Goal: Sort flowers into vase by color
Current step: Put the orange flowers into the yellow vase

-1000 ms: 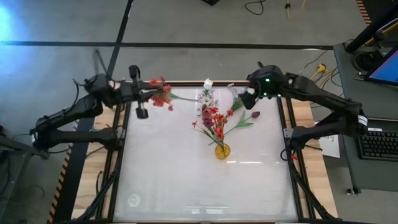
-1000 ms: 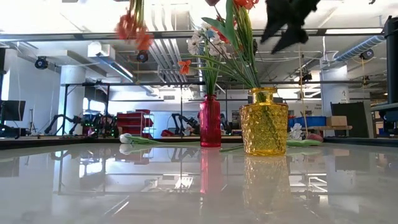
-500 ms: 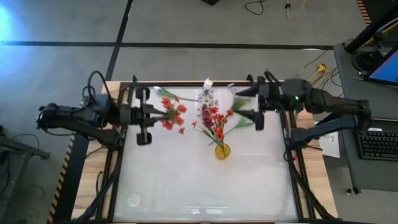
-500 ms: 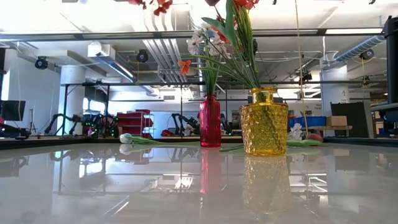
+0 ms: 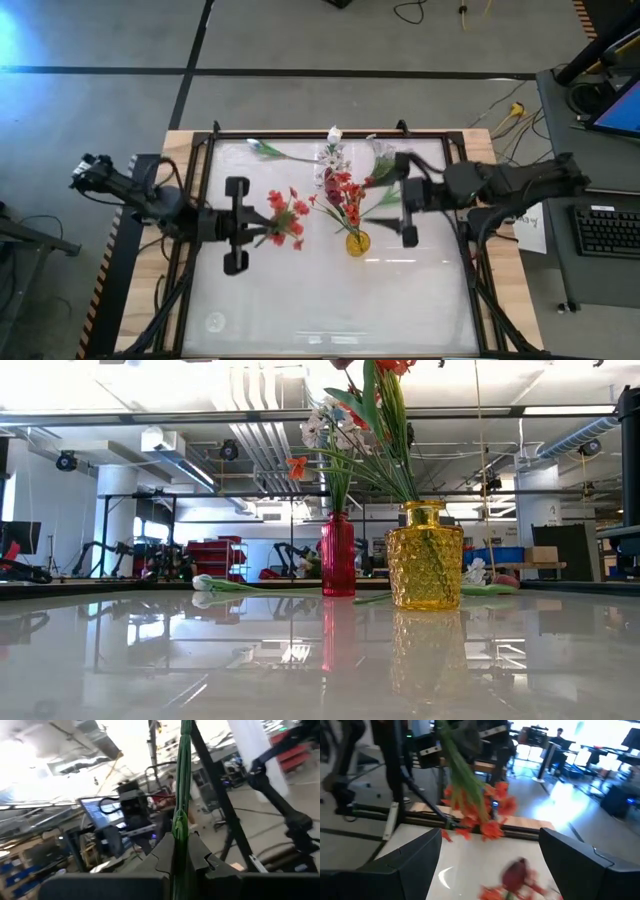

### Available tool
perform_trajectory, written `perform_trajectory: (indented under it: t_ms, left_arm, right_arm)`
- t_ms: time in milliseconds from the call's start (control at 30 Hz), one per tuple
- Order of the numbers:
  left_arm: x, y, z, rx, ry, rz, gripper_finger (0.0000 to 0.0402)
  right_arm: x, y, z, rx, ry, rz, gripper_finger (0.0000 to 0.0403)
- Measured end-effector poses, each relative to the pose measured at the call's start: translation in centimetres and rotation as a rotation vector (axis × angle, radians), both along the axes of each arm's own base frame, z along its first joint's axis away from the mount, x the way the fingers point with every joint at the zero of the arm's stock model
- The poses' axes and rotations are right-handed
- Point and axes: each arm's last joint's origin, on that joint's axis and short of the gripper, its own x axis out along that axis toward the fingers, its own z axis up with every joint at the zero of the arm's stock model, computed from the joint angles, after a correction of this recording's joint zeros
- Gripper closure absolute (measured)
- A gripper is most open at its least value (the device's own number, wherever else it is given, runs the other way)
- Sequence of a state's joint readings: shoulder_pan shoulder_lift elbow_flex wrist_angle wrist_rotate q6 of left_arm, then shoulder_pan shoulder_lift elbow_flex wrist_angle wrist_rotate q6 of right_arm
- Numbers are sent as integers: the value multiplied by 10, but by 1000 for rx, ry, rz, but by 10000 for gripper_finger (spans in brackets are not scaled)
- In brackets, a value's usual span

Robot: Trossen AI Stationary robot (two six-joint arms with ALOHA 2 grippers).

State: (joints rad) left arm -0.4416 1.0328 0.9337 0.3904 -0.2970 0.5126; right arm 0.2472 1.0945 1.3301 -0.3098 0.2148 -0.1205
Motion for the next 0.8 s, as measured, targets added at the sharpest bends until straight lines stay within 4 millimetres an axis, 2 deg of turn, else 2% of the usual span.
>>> perform_trajectory:
  t_ms: [133, 267, 567, 800]
  left_arm:
    - [6, -18, -2, -37, -37, 62, 401]
    - [13, -32, -6, -38, -27, 38, 401]
    - [41, -65, -12, 14, 39, 110, 401]
    - [61, -87, -14, 74, 68, 189, 401]
  right_arm:
    - [18, 19, -4, -32, -6, 51, 77]
    - [38, 35, -10, -57, 0, 86, 77]
    - [82, 59, -22, -84, 8, 111, 77]
    - [102, 81, -26, -122, -40, 151, 77]
